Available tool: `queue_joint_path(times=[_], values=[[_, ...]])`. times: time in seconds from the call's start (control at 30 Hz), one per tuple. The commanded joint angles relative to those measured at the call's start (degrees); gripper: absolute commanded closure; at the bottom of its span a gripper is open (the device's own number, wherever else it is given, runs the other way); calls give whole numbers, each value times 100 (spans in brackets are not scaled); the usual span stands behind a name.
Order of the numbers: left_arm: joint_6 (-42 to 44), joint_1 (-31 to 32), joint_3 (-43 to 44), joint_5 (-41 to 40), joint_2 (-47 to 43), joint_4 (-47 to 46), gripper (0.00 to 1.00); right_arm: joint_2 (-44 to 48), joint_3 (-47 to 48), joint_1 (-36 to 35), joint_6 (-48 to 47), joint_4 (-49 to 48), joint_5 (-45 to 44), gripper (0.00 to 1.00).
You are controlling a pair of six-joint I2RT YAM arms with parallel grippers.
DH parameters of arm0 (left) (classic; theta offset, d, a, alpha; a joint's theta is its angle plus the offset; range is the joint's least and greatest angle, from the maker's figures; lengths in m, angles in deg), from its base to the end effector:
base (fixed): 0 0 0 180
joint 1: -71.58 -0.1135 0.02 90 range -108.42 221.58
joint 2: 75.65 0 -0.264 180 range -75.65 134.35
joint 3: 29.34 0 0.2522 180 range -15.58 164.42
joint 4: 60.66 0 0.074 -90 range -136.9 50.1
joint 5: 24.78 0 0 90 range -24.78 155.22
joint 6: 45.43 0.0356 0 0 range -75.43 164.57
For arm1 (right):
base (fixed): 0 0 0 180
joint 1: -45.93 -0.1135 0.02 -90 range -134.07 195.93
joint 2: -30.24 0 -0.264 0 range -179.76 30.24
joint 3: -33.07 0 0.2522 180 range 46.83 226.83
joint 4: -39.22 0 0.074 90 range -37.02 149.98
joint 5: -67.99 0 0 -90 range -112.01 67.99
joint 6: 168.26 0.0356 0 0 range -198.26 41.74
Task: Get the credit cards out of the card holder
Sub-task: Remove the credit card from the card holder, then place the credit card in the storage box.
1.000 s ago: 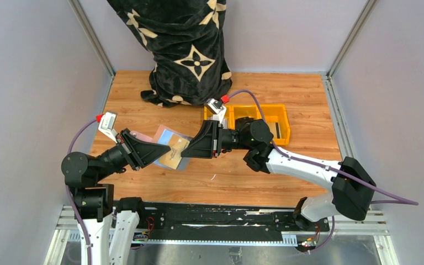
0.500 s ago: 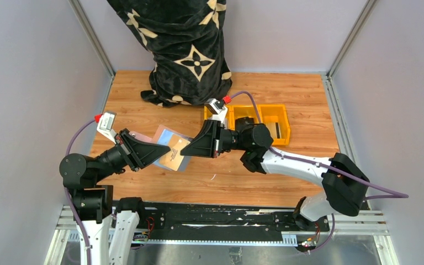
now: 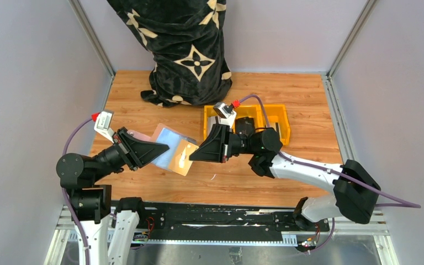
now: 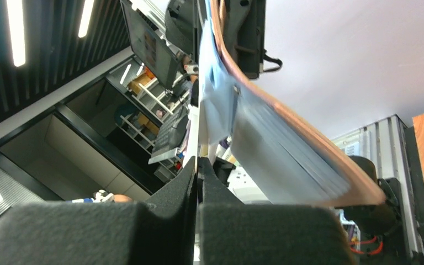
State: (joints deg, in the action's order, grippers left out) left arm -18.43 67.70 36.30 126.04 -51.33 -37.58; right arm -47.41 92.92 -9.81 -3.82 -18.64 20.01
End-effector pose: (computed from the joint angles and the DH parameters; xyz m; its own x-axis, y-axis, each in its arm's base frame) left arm 0.0576 -0.0272 0.4173 -0.5660 -0.4738 -0.6747 0.6389 0.2652 -0.7222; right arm 0.1382 0.2453 0.3589 -0.7722 0.1377 -0.6203 -0.5911 -0.5138 0.6218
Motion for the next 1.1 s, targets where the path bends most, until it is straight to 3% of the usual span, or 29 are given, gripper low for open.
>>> queue_joint_path(times=[0.0, 0.2, 0.33, 0.43, 0.5, 0.57, 0.67, 1.07], values=[[282, 10, 311, -147, 88, -39, 100, 471, -331, 266, -229, 262, 515, 100], [867, 8, 555, -126, 174, 298, 100, 1335, -644, 1195, -908, 2037, 1116, 100], [1227, 10, 670, -98, 182, 546, 100, 1983, -295, 2032, -2479, 4954, 1140, 100], [1589, 9, 753, -83, 179, 804, 100, 2128, 590, 2700, -4260, 7941, 215, 100], [1774, 10, 776, -43, 179, 930, 100, 2029, 1056, 3059, -4924, 8836, -493, 100], [1920, 10, 794, -23, 184, 1044, 100, 1725, 1486, 3252, -5464, 9794, -1826, 100], [2063, 12, 808, 55, 217, 1157, 100, 1195, 1825, 3436, -6058, 10278, -3071, 100], [2172, 12, 874, 219, 278, 1277, 100, -382, 2860, 3813, -7026, 10753, -5230, 100]])
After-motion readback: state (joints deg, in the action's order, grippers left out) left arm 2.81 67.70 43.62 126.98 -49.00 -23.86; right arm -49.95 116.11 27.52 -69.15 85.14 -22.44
